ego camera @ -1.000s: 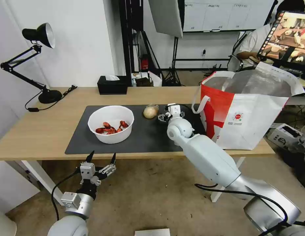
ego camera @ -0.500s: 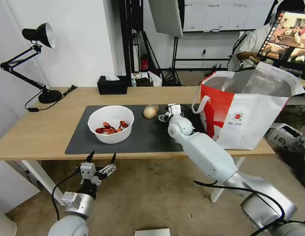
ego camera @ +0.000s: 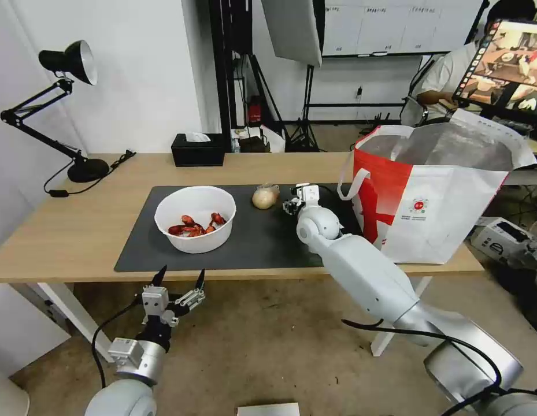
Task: Pick up the trash from the table and place it into the takeout bag.
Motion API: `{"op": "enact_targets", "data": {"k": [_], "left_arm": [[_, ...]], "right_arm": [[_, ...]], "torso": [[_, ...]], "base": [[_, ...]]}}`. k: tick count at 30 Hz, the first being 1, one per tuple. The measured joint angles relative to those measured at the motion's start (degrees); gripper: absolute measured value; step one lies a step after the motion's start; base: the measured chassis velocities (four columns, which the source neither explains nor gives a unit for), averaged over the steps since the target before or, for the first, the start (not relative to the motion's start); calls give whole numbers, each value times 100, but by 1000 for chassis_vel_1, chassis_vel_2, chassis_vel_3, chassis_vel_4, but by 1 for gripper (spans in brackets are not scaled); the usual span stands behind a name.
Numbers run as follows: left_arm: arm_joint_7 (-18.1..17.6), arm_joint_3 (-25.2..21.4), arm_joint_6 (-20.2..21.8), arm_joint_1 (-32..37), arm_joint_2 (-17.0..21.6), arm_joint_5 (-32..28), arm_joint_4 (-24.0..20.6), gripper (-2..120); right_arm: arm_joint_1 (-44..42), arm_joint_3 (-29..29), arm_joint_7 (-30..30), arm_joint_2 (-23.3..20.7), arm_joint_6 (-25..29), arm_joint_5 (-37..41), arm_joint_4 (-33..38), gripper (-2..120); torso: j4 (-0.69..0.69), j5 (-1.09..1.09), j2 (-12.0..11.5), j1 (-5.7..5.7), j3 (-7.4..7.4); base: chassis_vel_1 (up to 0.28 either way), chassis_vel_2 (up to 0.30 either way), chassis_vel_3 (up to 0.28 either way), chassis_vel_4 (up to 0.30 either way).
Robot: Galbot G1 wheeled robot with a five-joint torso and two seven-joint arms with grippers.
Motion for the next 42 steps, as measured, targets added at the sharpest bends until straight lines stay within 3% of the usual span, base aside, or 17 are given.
{"op": "enact_targets", "data": {"k": [14,33,42], "left_arm": [[-4,53,0,-7,-2,-13,17,100],[-17,92,0,12,-11,2,-48,100],[-23,3,0,81,-15,5,-139,100]], "right_arm": [[-151,31,11,-100,46,3,149,0],[-404,219,-79,-481,359,72,892,0],[-809,585,-222,-956,660,-76,2059,0]], "torso": [[0,0,0,0,0],[0,1,0,0,0],[0,0,0,0,0]], "base": [[0,0,0,0],[0,0,0,0],[0,0,0,0]]}}
